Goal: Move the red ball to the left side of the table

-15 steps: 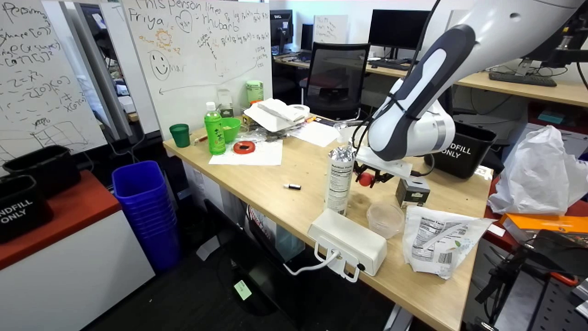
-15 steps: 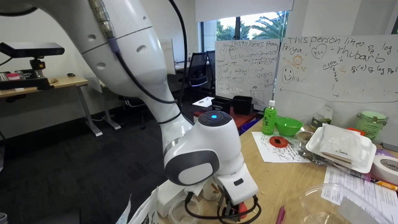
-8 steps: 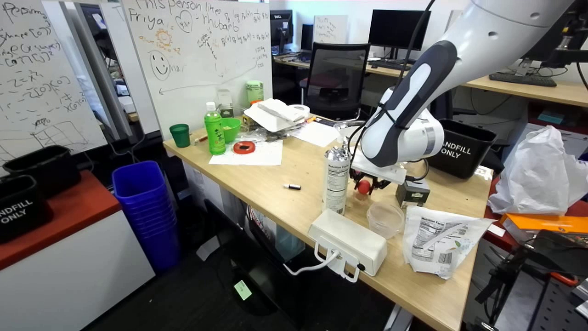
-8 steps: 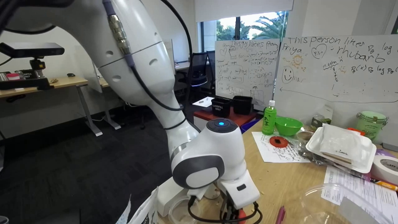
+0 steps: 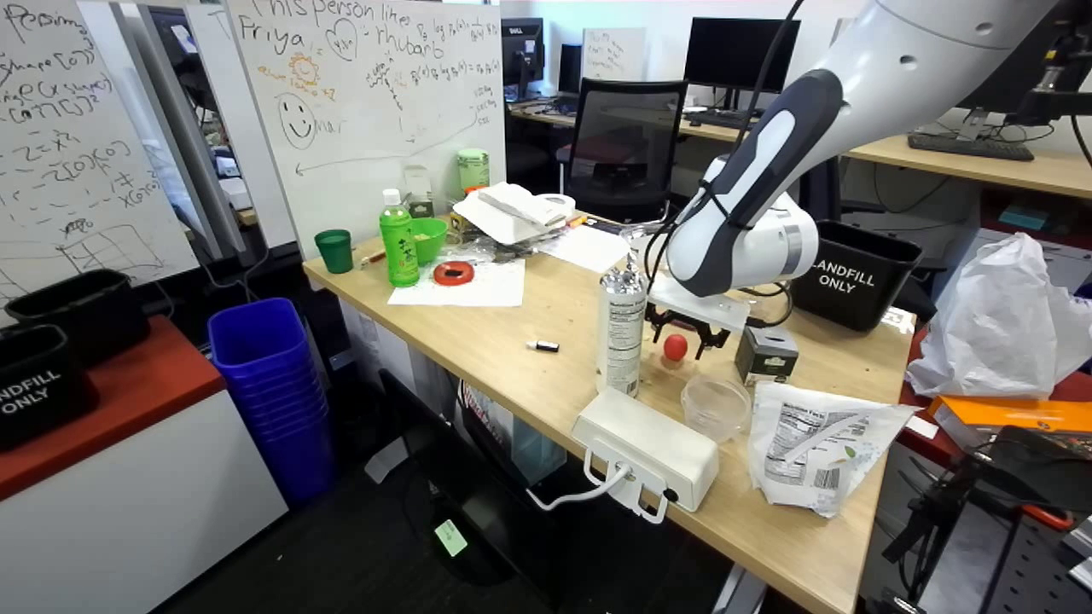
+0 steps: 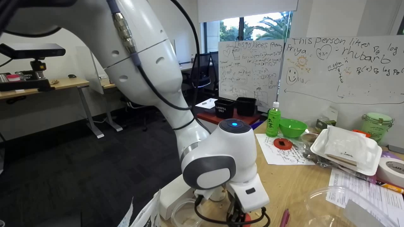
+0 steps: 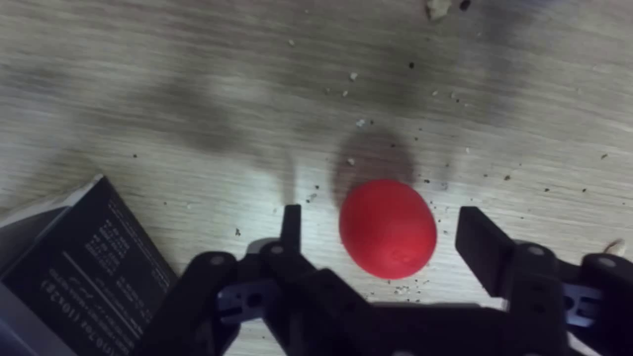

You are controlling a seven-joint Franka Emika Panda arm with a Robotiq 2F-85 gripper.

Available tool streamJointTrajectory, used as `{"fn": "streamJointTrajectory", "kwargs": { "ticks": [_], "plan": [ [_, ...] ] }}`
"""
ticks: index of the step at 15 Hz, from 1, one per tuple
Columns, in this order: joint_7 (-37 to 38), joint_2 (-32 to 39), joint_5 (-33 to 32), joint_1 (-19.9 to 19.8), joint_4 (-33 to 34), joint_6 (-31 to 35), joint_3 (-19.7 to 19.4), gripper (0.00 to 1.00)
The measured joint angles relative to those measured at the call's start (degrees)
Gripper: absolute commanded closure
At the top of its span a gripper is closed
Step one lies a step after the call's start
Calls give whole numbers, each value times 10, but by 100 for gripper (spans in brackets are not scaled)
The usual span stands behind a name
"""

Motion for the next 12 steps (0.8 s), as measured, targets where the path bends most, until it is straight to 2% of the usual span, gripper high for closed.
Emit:
{"fn": "streamJointTrajectory", "kwargs": {
  "ticks": [7,12],
  "plan": [
    [51,-10,0,-9,14,-2,-13,0],
    [68,-62,13,-37,-1,-1,-3,0]
  ]
}}
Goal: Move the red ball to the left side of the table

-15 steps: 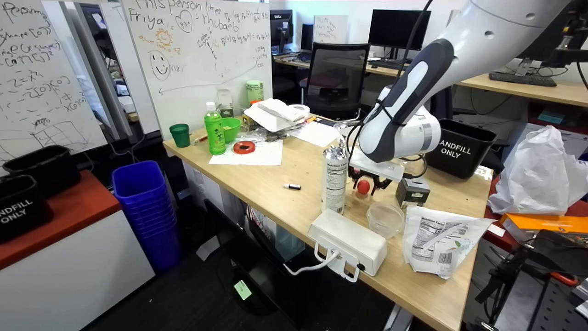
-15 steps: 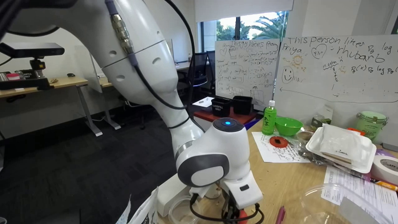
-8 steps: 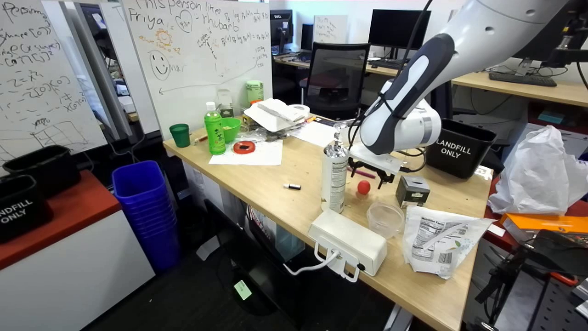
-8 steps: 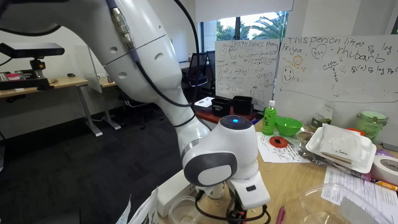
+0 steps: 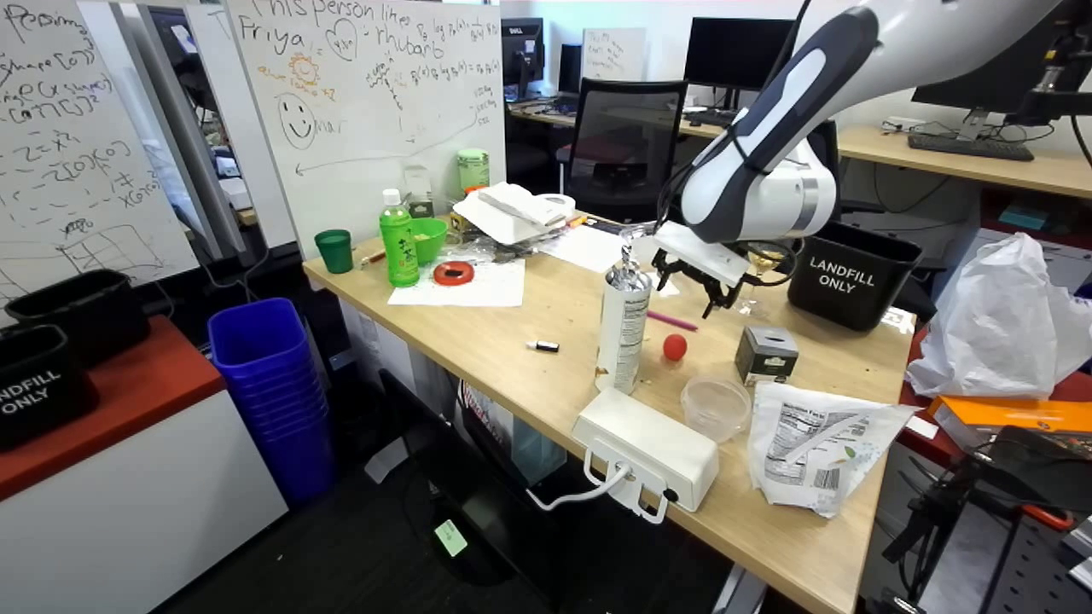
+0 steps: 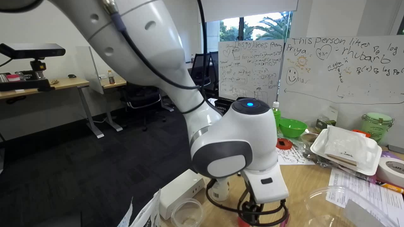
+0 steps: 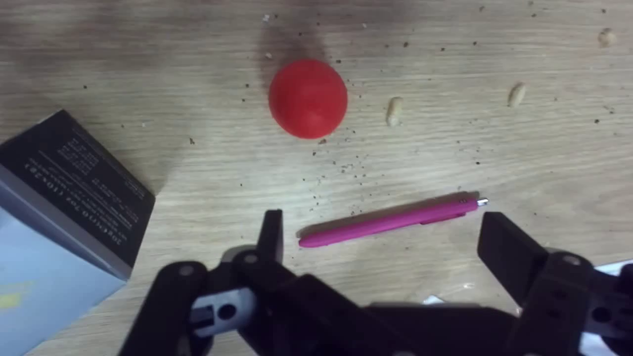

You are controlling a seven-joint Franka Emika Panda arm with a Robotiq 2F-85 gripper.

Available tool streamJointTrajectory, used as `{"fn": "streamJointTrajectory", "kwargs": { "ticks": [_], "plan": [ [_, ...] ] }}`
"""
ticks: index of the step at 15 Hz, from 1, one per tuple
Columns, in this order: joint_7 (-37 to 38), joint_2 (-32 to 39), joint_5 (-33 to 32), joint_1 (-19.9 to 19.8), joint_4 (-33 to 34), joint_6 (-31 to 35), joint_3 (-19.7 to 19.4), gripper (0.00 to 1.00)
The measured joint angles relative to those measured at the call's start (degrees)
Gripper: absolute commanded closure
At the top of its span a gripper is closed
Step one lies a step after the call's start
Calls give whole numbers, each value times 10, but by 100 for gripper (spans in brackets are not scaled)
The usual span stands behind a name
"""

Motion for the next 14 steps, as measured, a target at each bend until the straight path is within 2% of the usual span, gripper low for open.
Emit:
{"fn": "streamJointTrajectory", "kwargs": {
  "ticks": [6,14],
  "plan": [
    [-50,-130,53,-73,-96,-1,76,0],
    [-47,-116,52,-71,-88,-1,73,0]
  ]
}}
